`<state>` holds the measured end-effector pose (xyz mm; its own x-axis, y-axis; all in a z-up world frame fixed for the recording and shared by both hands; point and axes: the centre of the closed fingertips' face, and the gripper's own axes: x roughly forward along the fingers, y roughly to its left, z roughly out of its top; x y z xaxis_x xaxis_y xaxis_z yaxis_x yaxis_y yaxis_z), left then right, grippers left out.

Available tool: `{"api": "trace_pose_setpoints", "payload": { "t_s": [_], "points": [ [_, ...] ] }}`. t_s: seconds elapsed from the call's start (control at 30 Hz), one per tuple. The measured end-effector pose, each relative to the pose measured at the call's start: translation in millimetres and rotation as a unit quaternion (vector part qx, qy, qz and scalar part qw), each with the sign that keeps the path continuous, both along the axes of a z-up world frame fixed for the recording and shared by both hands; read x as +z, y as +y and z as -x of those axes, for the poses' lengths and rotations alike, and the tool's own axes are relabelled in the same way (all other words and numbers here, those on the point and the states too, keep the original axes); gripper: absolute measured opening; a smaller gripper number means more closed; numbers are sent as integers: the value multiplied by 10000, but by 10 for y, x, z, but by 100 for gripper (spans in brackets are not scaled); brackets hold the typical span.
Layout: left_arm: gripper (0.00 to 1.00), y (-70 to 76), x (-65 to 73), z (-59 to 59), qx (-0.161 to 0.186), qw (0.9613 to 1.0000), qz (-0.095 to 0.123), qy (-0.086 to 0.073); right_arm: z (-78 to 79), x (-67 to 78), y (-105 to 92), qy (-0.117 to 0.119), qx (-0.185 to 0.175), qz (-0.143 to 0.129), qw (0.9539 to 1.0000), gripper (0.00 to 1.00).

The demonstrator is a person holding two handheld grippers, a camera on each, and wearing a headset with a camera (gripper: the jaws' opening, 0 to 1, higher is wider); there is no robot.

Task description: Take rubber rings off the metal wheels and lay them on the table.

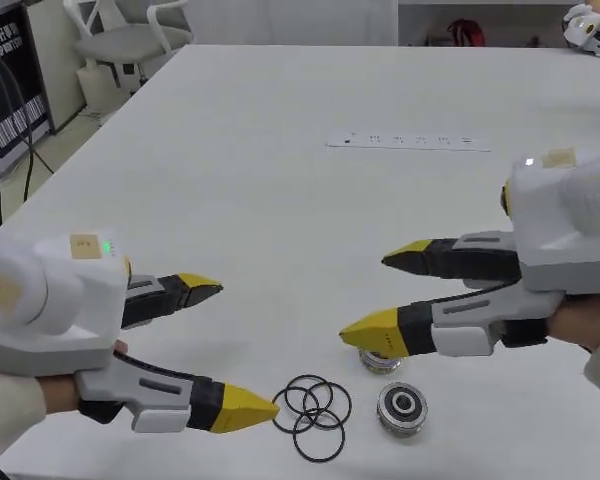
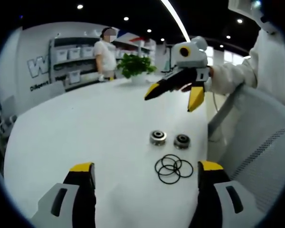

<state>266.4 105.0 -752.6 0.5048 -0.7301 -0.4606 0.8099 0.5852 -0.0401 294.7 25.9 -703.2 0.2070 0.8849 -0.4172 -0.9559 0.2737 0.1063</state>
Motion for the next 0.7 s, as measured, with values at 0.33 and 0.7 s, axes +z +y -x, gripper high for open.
{"api": "trace_pose_setpoints", "payload": {
  "t_s": [0.33, 0.7],
  "points": [
    [92, 13, 19, -3, 64, 10000, 70, 4, -145, 272, -213, -208, -361, -426, 9982, 80],
    [92, 21, -16, 4, 54, 10000, 22, 43, -127, 229, -495, -274, -595, -579, 9962, 100]
  ]
}}
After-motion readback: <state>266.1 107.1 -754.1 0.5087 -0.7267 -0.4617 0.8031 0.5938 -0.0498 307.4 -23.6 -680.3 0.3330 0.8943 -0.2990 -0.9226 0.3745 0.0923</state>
